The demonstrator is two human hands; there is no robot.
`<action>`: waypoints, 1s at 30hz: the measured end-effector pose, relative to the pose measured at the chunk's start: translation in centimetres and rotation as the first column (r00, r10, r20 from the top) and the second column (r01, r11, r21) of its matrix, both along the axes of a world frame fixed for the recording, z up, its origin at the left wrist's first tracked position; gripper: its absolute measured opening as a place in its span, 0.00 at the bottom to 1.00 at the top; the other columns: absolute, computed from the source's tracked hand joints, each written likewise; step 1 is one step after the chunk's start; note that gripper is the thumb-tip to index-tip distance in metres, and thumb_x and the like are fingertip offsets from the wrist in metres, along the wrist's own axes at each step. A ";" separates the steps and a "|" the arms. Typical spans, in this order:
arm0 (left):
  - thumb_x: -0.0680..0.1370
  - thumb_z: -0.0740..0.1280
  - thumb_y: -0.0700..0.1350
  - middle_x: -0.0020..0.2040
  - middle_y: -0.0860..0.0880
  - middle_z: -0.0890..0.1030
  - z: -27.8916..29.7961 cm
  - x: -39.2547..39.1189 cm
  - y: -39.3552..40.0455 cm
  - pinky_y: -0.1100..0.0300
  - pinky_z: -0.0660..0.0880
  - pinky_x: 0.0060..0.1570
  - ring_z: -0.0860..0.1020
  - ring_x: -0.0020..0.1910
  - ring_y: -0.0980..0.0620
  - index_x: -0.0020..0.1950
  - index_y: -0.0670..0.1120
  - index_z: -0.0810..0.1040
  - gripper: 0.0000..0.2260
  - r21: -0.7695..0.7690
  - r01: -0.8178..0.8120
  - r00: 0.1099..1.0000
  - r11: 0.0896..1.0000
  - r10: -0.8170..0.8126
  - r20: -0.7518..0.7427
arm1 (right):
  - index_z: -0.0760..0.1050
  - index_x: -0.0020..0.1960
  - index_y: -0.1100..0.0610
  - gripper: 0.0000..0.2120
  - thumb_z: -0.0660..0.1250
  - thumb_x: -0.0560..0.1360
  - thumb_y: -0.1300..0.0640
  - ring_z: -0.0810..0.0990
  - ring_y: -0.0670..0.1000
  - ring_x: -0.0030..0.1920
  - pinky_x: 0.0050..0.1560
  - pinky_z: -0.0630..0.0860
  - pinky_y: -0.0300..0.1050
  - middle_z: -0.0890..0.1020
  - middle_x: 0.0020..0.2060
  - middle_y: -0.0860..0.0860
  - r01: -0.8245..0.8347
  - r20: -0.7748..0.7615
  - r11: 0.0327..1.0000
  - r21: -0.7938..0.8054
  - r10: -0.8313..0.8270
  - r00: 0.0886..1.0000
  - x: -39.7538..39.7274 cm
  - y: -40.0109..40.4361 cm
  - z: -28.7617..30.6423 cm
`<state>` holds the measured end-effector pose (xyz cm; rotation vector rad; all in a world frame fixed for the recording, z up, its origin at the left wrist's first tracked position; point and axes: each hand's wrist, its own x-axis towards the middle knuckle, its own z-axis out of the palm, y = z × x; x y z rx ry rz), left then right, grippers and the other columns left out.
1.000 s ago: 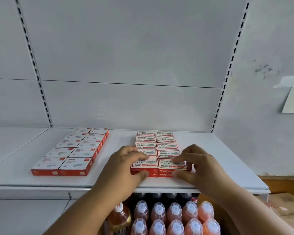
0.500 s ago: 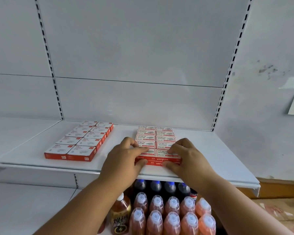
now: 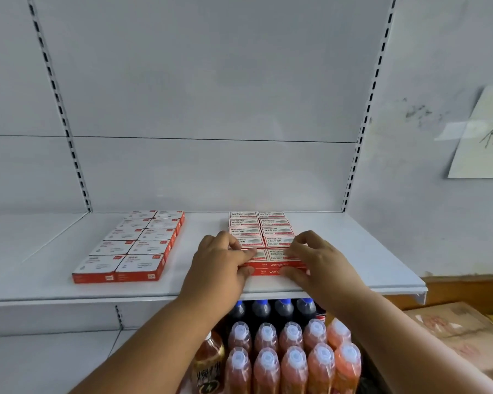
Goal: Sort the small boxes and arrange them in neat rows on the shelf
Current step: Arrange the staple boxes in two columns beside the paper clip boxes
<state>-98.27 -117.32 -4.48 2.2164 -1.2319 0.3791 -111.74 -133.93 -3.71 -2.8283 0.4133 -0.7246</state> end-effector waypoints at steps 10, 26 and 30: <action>0.77 0.71 0.47 0.61 0.58 0.71 0.2 1.0 1.5 0.67 0.72 0.56 0.75 0.54 0.60 0.66 0.54 0.74 0.18 -0.078 0.002 0.991 0.997 -0.013 -0.137 | 0.79 0.61 0.54 0.15 0.68 0.77 0.50 0.80 0.53 0.52 0.53 0.76 0.45 0.77 0.57 0.48 0.076 0.096 0.996 -0.046 -0.072 0.993 0.0 0.4 -0.9; 0.77 0.71 0.48 0.57 0.59 0.74 0.3 0.8 1.6 0.72 0.69 0.48 0.74 0.48 0.63 0.63 0.54 0.77 0.15 -0.084 -0.044 0.984 0.995 0.028 -0.179 | 0.82 0.55 0.54 0.12 0.72 0.74 0.52 0.82 0.52 0.44 0.42 0.82 0.49 0.82 0.51 0.49 0.016 0.115 0.949 -0.316 0.021 0.993 -0.2 -0.3 -1.2; 0.79 0.67 0.51 0.58 0.60 0.75 1.1 1.0 1.6 0.75 0.68 0.38 0.76 0.47 0.62 0.63 0.55 0.72 0.13 -0.101 -0.061 0.937 0.993 0.022 -0.348 | 0.75 0.65 0.51 0.18 0.61 0.79 0.45 0.78 0.41 0.41 0.44 0.73 0.35 0.75 0.58 0.44 0.094 0.177 0.990 0.109 -0.113 0.978 -0.3 -0.4 -0.6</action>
